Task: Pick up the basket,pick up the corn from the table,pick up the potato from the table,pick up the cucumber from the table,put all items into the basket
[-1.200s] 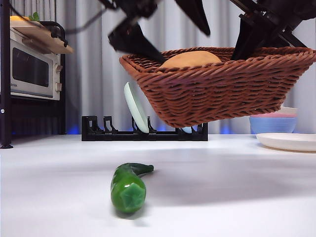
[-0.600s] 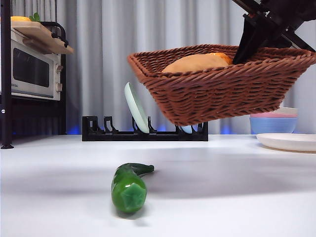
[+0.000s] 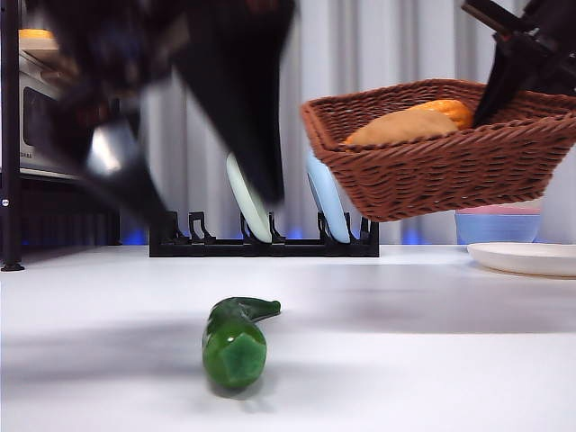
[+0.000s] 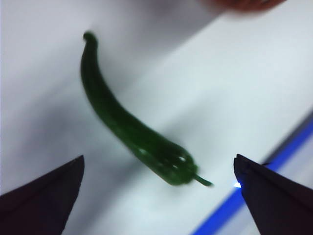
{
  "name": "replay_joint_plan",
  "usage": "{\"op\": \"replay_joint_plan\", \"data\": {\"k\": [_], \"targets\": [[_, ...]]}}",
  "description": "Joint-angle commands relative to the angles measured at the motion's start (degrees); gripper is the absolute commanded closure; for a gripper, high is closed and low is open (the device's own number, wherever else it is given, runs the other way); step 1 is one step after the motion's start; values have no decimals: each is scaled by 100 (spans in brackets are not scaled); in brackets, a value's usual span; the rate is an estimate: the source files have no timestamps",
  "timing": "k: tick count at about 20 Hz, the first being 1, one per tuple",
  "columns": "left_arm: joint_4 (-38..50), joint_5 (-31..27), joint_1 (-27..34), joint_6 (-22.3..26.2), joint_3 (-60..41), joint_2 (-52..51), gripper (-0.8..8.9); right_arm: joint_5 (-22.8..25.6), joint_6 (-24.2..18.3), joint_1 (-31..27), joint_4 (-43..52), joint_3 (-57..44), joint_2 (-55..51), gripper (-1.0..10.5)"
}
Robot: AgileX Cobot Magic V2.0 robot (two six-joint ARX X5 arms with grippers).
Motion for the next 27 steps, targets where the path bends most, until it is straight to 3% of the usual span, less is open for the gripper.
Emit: {"op": "replay_joint_plan", "data": {"k": [1,12,14,18,27], "targets": [[289,-186,87,-205,-50,358,252,-63,98,-129,57,7,-15,958],[1045,-186,243,-385,-50,1628,273,-63,96,-317,-170,7,-20,958],[1038,-184,240,-376,-50,1652,403,-66,96,-315,-175,7,-20,958],[1029,-175,197,-291,-50,1652,837,-66,98,-315,-175,7,-20,958],[479,-146,181,310,-46,1488,821,-66,96,-315,-175,7,-20,958]]}}
